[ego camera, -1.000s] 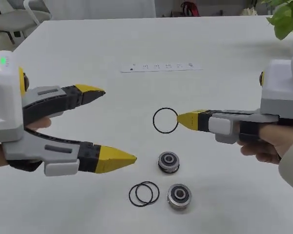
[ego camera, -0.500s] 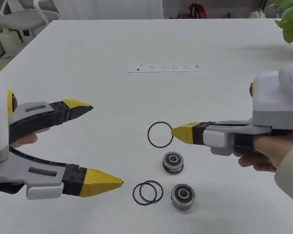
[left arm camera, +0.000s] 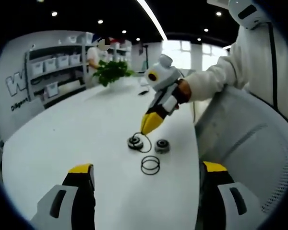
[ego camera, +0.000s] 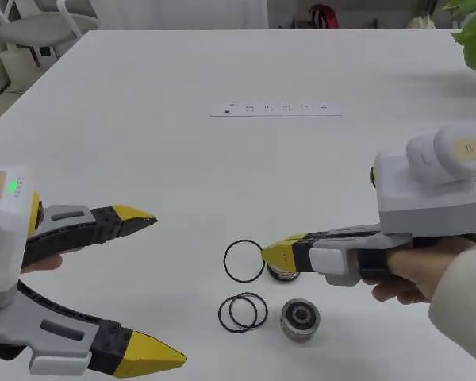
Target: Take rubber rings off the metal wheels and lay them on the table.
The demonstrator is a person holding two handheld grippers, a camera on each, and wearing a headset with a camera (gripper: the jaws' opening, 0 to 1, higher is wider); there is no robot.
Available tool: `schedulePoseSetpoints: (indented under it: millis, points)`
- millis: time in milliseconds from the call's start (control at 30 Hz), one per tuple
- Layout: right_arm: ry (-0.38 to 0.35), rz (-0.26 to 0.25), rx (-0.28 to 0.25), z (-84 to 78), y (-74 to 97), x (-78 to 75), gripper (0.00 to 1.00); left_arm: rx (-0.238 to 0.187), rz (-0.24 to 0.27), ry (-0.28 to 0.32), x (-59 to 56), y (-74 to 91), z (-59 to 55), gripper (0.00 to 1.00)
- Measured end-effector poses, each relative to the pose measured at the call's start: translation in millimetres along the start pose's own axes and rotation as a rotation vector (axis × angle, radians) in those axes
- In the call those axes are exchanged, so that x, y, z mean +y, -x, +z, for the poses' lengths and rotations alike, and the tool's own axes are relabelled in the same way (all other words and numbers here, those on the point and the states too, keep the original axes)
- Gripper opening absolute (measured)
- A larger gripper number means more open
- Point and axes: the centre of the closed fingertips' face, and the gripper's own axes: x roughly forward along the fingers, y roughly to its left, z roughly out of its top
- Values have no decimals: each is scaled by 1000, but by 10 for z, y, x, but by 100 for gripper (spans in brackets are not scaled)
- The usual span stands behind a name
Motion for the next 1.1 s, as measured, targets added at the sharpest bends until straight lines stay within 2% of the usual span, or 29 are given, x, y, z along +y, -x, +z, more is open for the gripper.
schedulePoseSetpoints:
  millis: [67, 167, 233, 367, 667, 1100]
  points:
    - [-4, 2, 16, -52, -21, -7, 0, -7, -3, 19, 1, 4, -26, 94]
    - [-41, 15, 42, -150, -62, -31, 0, 13, -8, 24, -22, -3, -99, 95]
    - [-40, 15, 60, -201, -86, -18, 0, 19, -10, 26, -38, -4, -123, 95]
    - [-41, 13, 86, -271, -118, -26, 0, 6, -12, 42, -50, -6, -116, 95]
    - [-31, -3, 157, -494, -167, -68, 0, 8, -12, 52, -56, -27, -141, 94]
    - [-68, -20, 153, -503, -167, -125, 0, 7, -22, 66, -102, -52, -162, 95]
